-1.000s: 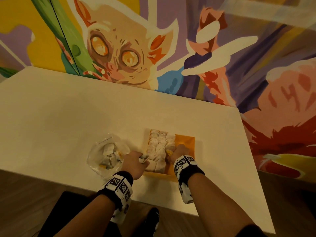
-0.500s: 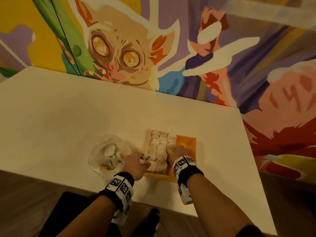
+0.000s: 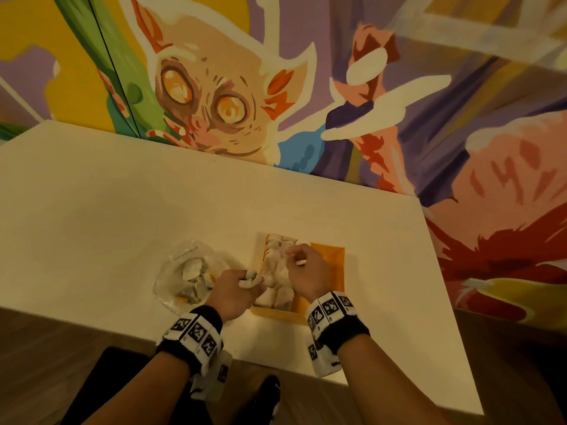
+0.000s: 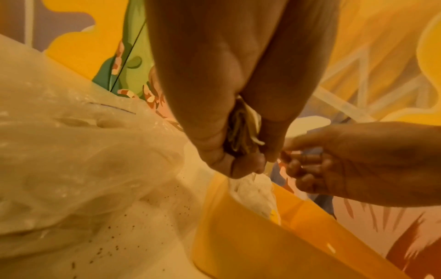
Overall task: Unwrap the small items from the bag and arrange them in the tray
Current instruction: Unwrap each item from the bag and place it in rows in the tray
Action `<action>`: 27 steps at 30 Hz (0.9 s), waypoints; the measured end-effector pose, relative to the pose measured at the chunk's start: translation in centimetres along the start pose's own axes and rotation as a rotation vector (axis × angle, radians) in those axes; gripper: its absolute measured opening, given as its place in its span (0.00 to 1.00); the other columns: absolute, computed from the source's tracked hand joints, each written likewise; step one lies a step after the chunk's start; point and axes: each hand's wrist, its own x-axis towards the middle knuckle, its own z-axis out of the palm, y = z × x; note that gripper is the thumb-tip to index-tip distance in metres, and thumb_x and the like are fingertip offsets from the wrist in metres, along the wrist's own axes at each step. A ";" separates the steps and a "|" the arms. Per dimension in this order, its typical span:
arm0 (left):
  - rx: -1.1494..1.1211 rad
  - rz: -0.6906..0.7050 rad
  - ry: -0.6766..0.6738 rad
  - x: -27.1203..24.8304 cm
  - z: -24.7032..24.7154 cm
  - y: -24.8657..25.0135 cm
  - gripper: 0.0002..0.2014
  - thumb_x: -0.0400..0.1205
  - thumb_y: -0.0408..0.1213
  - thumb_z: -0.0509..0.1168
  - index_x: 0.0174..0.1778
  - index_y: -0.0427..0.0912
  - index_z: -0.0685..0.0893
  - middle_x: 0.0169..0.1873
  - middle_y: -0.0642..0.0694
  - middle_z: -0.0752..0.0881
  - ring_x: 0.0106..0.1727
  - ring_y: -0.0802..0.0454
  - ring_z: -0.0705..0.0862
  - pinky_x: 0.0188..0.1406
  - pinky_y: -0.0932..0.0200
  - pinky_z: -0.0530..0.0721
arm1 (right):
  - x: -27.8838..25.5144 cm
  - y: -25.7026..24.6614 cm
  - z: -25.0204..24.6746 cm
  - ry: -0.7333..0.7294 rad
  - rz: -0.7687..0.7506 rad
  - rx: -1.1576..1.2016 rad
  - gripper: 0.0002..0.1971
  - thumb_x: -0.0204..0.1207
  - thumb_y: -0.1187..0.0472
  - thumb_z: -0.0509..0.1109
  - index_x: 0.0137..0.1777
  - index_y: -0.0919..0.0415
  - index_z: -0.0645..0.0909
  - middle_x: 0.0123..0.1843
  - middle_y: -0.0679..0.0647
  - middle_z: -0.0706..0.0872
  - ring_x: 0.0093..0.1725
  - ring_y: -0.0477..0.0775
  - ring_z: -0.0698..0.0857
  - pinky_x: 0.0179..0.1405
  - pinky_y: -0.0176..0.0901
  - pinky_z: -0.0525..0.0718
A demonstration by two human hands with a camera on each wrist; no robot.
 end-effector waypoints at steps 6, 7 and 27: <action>0.031 0.087 -0.052 -1.2 -1.1 1.4 0.07 0.79 0.30 0.70 0.37 0.45 0.87 0.24 0.51 0.85 0.22 0.60 0.80 0.24 0.67 0.77 | -3.3 -3.0 0.7 -0.326 -0.137 0.105 0.14 0.71 0.47 0.78 0.51 0.53 0.86 0.43 0.45 0.88 0.43 0.38 0.86 0.41 0.27 0.82; 0.029 0.081 -0.051 -1.2 -1.2 1.5 0.07 0.79 0.28 0.70 0.37 0.43 0.88 0.24 0.50 0.85 0.22 0.61 0.79 0.25 0.66 0.77 | -3.3 -3.0 0.7 -0.307 -0.156 0.078 0.12 0.72 0.50 0.78 0.51 0.54 0.86 0.42 0.45 0.87 0.41 0.38 0.85 0.39 0.27 0.82; -0.109 0.122 0.015 -2.1 -2.4 2.9 0.06 0.77 0.41 0.75 0.45 0.43 0.91 0.27 0.55 0.82 0.22 0.62 0.73 0.28 0.62 0.72 | -3.4 -4.4 -3.0 -0.433 -0.256 -0.100 0.06 0.72 0.63 0.76 0.48 0.55 0.87 0.36 0.45 0.85 0.34 0.38 0.82 0.32 0.23 0.77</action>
